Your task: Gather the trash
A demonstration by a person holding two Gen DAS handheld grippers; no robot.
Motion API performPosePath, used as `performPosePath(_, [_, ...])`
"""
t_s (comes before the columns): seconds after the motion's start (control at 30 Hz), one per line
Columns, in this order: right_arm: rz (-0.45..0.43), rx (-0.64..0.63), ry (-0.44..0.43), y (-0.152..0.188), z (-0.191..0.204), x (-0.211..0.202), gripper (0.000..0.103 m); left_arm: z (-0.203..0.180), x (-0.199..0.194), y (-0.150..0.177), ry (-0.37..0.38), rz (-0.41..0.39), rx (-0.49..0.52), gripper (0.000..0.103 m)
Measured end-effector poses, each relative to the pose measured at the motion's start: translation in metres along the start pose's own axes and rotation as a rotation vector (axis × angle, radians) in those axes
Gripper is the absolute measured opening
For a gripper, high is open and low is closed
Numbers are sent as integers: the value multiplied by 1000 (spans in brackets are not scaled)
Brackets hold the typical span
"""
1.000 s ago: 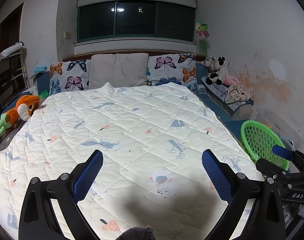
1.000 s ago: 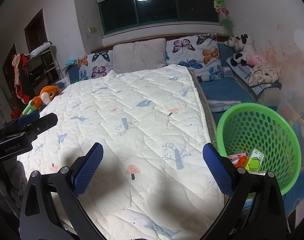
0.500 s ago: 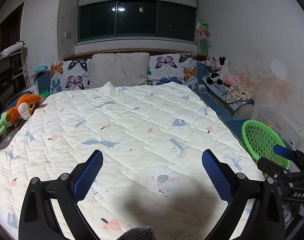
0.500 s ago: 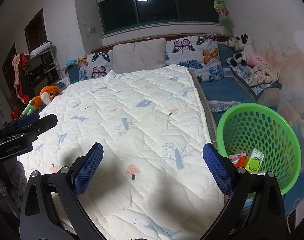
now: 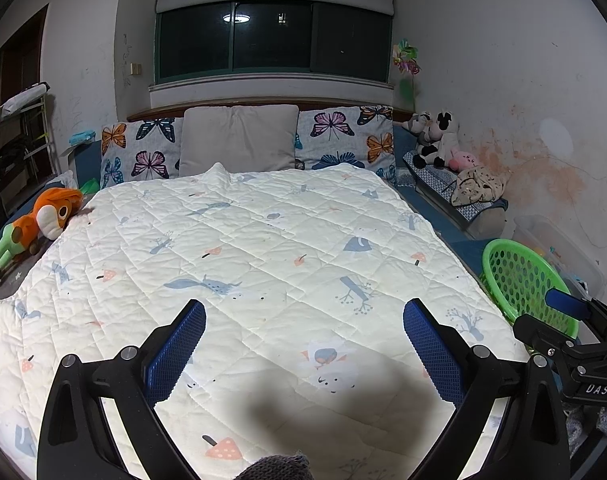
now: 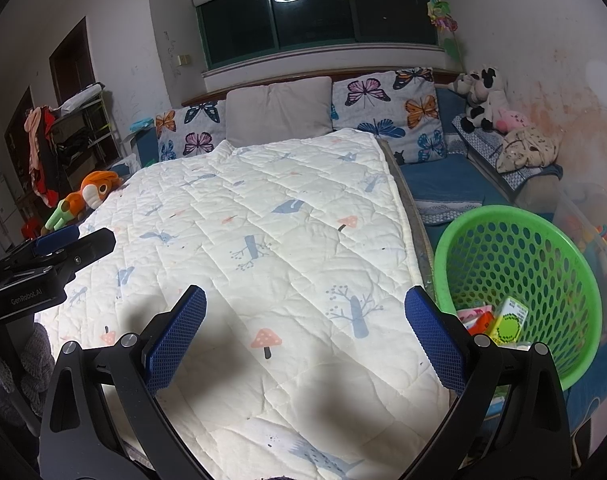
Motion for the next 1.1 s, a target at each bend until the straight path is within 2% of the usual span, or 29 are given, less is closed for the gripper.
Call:
performPosePath(0.33, [-1,-1,3,-1,1,-1,99,-1,0,2,0,-3,5,96])
performPosePath(0.9, [-1,0,1,-1,2,-2,99,-12,-5,0,64,10,7,96])
performPosePath(1.1, [-2,3,2,1,3,-1,99,-15,-8,0,38,-11,16,96])
Point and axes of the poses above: each gripper's, at about its wrist camera, not at the fingertips, and x roughly the way its jaws point, z to its left, y to its underside, the point moved 10 cm from there along x, roughly the way its jaws point, and after that the axes turned 13 degrees about z, right-handed, at the moved point
